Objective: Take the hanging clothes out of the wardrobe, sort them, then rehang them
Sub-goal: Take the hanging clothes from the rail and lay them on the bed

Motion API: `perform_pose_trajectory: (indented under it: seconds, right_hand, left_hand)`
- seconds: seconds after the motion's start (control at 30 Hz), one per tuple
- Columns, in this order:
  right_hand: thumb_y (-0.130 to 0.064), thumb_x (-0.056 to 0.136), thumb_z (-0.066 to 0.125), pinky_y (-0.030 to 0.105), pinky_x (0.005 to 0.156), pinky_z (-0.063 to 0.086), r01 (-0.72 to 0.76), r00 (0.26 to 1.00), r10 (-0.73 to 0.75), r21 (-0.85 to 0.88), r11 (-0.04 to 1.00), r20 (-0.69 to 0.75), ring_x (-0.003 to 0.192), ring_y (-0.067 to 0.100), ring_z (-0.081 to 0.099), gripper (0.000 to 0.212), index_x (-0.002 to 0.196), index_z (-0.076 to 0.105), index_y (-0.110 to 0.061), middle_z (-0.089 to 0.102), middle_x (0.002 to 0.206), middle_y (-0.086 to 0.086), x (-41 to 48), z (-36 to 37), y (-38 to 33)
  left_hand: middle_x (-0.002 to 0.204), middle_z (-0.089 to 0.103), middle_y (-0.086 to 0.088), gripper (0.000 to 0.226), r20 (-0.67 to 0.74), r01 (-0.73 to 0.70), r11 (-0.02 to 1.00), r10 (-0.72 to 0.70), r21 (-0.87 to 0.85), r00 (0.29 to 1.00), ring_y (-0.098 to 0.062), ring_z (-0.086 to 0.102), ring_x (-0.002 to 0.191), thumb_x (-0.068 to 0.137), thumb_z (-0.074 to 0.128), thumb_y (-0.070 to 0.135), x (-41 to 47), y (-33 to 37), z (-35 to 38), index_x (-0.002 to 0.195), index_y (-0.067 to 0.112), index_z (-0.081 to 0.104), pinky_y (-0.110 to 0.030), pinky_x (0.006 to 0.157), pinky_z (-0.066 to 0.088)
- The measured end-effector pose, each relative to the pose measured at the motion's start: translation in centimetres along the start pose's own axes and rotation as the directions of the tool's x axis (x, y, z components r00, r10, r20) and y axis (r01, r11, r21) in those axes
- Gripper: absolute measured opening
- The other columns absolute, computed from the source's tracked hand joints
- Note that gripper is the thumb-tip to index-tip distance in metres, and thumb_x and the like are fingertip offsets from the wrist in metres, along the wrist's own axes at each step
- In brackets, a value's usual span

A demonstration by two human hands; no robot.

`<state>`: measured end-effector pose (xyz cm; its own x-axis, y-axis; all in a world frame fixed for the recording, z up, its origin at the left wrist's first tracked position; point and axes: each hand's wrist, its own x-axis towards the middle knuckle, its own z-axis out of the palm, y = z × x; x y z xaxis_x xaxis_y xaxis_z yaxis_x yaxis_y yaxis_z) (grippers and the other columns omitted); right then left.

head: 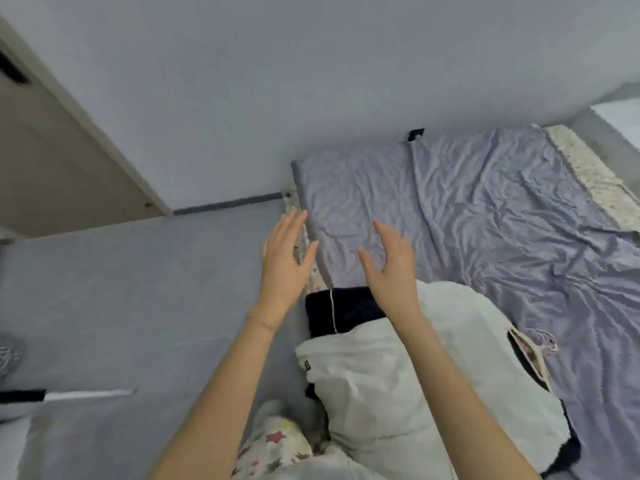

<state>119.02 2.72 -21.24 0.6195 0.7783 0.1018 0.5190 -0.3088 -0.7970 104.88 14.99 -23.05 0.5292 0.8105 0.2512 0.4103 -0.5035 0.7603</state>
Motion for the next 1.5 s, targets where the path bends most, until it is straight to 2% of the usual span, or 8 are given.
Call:
perform_pose_trajectory:
  seconds: [0.17, 0.47, 0.97, 1.13, 1.23, 1.3, 1.43, 1.5]
  right_hand:
    - [-0.019, 0.095, 0.061, 0.041, 0.115, 0.029, 0.278, 0.932, -0.280, 0.042, 0.960, 0.231, 0.137, 0.025, 0.040, 0.052, 0.144, 0.045, -0.007, 0.048, 0.145, 0.010, -1.9, 9.4, -11.0]
    - [-0.027, 0.097, 0.058, 0.027, 0.113, 0.028, 0.569, 0.647, -0.606, 0.235, 0.788, 0.463, 0.137, 0.020, 0.039, 0.054, 0.147, 0.040, -0.015, 0.046, 0.147, 0.003, -15.0, 23.6, -26.2]
    - [-0.022, 0.096, 0.059, 0.026, 0.116, 0.022, 0.576, 0.289, -0.750, 0.518, 0.633, 0.596, 0.141, 0.018, 0.032, 0.048, 0.142, 0.048, -0.016, 0.044, 0.148, 0.004, -41.2, 38.2, -42.5]
    - [-0.021, 0.096, 0.059, 0.003, 0.107, 0.015, 0.564, 0.165, -0.784, 0.595, 0.573, 0.599, 0.135, 0.008, 0.036, 0.049, 0.143, 0.046, -0.017, 0.047, 0.146, -0.002, -44.5, 42.8, -46.4]
    - [-0.020, 0.096, 0.059, -0.004, 0.101, 0.013, 0.533, 0.087, -0.803, 0.653, 0.537, 0.589, 0.125, -0.008, 0.030, 0.050, 0.144, 0.045, -0.016, 0.045, 0.140, -0.011, -46.1, 46.4, -49.2]
    - [-0.017, 0.095, 0.060, 0.000, 0.104, 0.016, 0.514, 0.030, -0.813, 0.689, 0.512, 0.582, 0.125, -0.006, 0.032, 0.050, 0.143, 0.045, -0.013, 0.046, 0.139, -0.008, -47.2, 49.1, -51.3]
    - [-0.015, 0.095, 0.060, 0.034, 0.116, 0.030, 0.487, -0.101, -0.810, 0.739, 0.466, 0.578, 0.134, 0.015, 0.040, 0.051, 0.143, 0.045, -0.010, 0.049, 0.144, 0.004, -49.1, 54.8, -56.1]
    - [-0.016, 0.096, 0.059, 0.033, 0.117, 0.027, 0.470, -0.147, -0.806, 0.757, 0.454, 0.574, 0.136, 0.010, 0.036, 0.051, 0.145, 0.043, -0.011, 0.046, 0.147, 0.003, -49.8, 57.3, -58.3]
  left_hand:
    - [0.153, 0.039, -0.009, 0.051, -0.306, 0.188, 0.980, -0.159, 0.069, 0.939, -0.023, 0.034, 0.143, 0.096, 0.061, 0.018, -6.1, -4.8, -13.6, 0.143, 0.009, 0.046, -0.044, 0.117, 0.029]
    - [0.155, 0.037, -0.002, 0.050, -0.646, 0.414, 0.906, -0.266, 0.085, 0.716, -0.019, 0.033, 0.143, 0.098, 0.057, 0.023, -24.3, -10.8, -32.1, 0.145, 0.016, 0.042, -0.044, 0.117, 0.029]
    - [0.140, 0.054, -0.008, 0.042, -0.894, 0.653, 0.757, -0.299, -0.009, 0.334, -0.029, 0.040, 0.138, 0.094, 0.063, 0.016, -53.2, -14.4, -51.6, 0.134, 0.006, 0.055, -0.043, 0.115, 0.032]
    - [0.146, 0.049, 0.002, 0.045, -0.919, 0.728, 0.682, -0.325, -0.065, 0.222, -0.014, 0.031, 0.141, 0.096, 0.059, 0.023, -57.2, -16.6, -55.0, 0.140, 0.015, 0.050, -0.025, 0.114, 0.022]
    - [0.148, 0.046, 0.002, 0.046, -0.929, 0.749, 0.652, -0.338, -0.115, 0.151, -0.004, 0.026, 0.138, 0.097, 0.058, 0.022, -58.8, -18.4, -57.6, 0.141, 0.014, 0.048, -0.027, 0.116, 0.021]
    - [0.150, 0.044, 0.000, 0.047, -0.932, 0.764, 0.628, -0.346, -0.149, 0.103, -0.011, 0.028, 0.142, 0.097, 0.058, 0.020, -59.5, -19.6, -59.8, 0.142, 0.014, 0.047, -0.033, 0.118, 0.022]
    - [0.150, 0.042, -0.005, 0.048, -0.945, 0.773, 0.604, -0.326, -0.193, 0.019, -0.022, 0.029, 0.144, 0.098, 0.058, 0.017, -60.4, -22.0, -64.5, 0.143, 0.010, 0.044, -0.037, 0.119, 0.024]
    - [0.151, 0.042, -0.007, 0.049, -0.950, 0.786, 0.584, -0.313, -0.204, -0.013, -0.024, 0.030, 0.145, 0.097, 0.058, 0.018, -60.9, -23.2, -66.6, 0.144, 0.008, 0.044, -0.040, 0.119, 0.023]
